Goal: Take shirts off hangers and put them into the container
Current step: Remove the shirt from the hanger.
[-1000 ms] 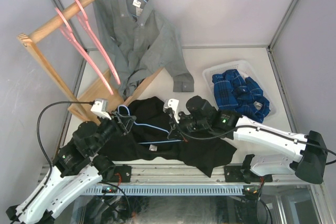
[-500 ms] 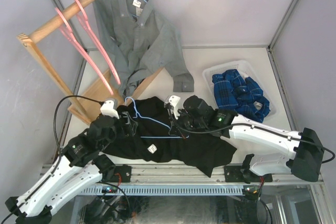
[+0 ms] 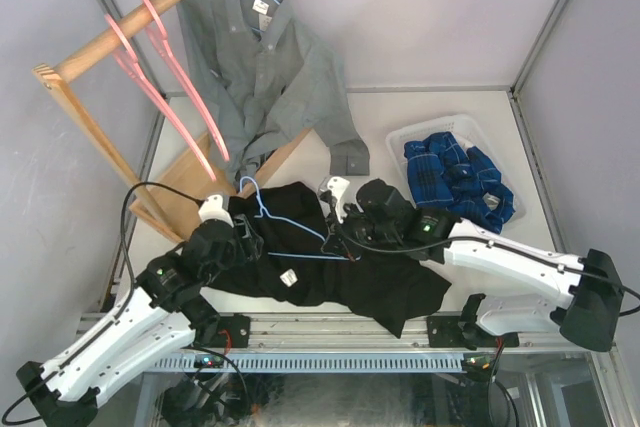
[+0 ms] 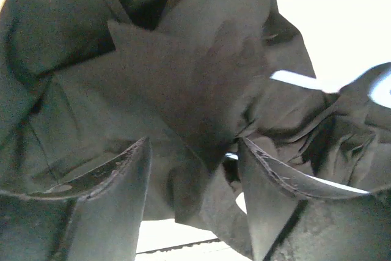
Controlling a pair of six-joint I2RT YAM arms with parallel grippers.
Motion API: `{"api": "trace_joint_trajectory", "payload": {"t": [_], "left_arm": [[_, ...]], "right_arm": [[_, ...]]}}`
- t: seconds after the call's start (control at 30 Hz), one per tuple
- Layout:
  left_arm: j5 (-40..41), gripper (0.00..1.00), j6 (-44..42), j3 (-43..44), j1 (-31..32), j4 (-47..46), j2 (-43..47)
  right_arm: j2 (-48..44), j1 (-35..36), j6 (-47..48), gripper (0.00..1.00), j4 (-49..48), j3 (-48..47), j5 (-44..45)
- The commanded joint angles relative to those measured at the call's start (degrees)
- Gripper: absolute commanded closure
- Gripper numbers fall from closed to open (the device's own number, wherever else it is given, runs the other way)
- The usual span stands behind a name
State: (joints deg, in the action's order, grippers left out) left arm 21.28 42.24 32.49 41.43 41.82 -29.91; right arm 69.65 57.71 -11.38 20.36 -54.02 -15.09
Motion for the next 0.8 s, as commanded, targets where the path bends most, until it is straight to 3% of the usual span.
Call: {"api": "trace_joint_trajectory", "payload": {"t": [0.0, 0.07, 0.17, 0.23, 0.47, 0.63, 0.77], "left_arm": [[-2.2, 0.44, 3.8, -2.0, -0.3, -5.4, -1.3], [-1.7, 0.53, 3.4, -1.9, -0.3, -5.9, -1.2], [0.5, 0.83, 2.4, -1.1, -0.3, -5.2, -0.5], [3.0, 0.97, 2.7, -0.1, -0.3, -3.3, 0.2], [12.6, 1.00, 7.5, 1.1, -0.3, 4.8, 4.2], [15.0, 1.00, 9.2, 0.9, -0.3, 7.5, 5.8], [14.3, 1.00, 8.7, 0.7, -0.3, 6.7, 5.7]], "right_arm": [[-6.0, -0.5, 2.1, 1.00, -3.0, -0.2, -2.7], [-8.3, -0.7, 4.6, 1.00, -1.5, 0.1, -3.9], [-10.9, -1.5, 7.2, 1.00, 2.1, 0.3, -6.4], [-12.4, -2.1, 8.0, 1.00, 5.3, 0.3, -6.1], [-19.9, -4.6, 11.5, 1.00, 14.3, 0.4, -2.4], [-31.6, -6.2, 13.8, 1.00, 11.4, 3.3, -3.7], [-38.9, -7.4, 15.2, 1.00, 9.6, 5.6, 1.0]]}}
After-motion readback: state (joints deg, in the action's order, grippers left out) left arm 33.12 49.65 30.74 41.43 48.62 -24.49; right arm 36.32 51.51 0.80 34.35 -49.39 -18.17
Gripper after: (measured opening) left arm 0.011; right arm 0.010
